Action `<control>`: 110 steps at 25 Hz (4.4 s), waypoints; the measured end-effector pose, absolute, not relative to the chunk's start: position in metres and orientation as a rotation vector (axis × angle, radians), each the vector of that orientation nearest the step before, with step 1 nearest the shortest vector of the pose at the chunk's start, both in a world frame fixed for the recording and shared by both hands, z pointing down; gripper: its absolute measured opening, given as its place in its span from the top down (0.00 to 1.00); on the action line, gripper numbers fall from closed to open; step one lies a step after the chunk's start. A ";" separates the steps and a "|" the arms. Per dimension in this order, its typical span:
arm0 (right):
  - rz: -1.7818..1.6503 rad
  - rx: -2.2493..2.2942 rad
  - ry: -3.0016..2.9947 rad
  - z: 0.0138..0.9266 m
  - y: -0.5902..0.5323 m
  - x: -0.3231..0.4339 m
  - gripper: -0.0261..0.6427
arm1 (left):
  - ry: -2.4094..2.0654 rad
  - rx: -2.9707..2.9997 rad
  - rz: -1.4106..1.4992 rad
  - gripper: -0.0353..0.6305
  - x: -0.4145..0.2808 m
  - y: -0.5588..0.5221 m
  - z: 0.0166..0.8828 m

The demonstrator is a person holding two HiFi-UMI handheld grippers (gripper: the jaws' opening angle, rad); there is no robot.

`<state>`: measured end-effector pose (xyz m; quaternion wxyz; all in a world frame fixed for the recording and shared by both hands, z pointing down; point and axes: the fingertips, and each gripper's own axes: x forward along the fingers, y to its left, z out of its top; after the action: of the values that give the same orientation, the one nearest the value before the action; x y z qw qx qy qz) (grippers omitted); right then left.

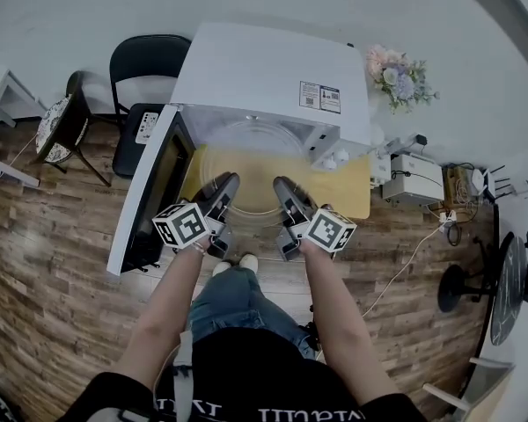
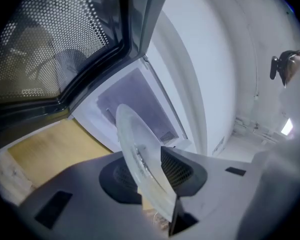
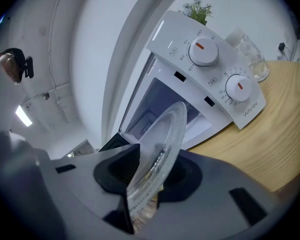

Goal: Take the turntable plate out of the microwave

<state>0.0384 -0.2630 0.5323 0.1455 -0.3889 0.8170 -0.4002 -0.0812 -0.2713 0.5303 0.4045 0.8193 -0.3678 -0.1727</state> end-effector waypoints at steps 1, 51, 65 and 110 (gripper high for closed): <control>-1.147 -1.128 2.355 0.531 -0.259 0.037 0.78 | -0.923 2.071 -0.433 0.79 -0.082 -0.268 0.529; -0.585 -1.126 2.460 0.367 -0.176 0.051 0.77 | -0.826 2.419 -0.513 0.74 -0.062 -0.194 0.373; -0.299 -1.159 2.472 0.306 -0.204 0.042 0.76 | -0.758 2.578 -0.619 0.73 -0.068 -0.229 0.314; 0.044 -0.985 2.484 0.212 -0.249 0.086 0.75 | -0.872 2.769 -0.798 0.72 -0.025 -0.267 0.216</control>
<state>0.0863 -0.2492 0.2121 0.2324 -0.3586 0.9039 0.0161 -0.0249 -0.2669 0.2156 0.0655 0.9177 -0.2890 -0.2646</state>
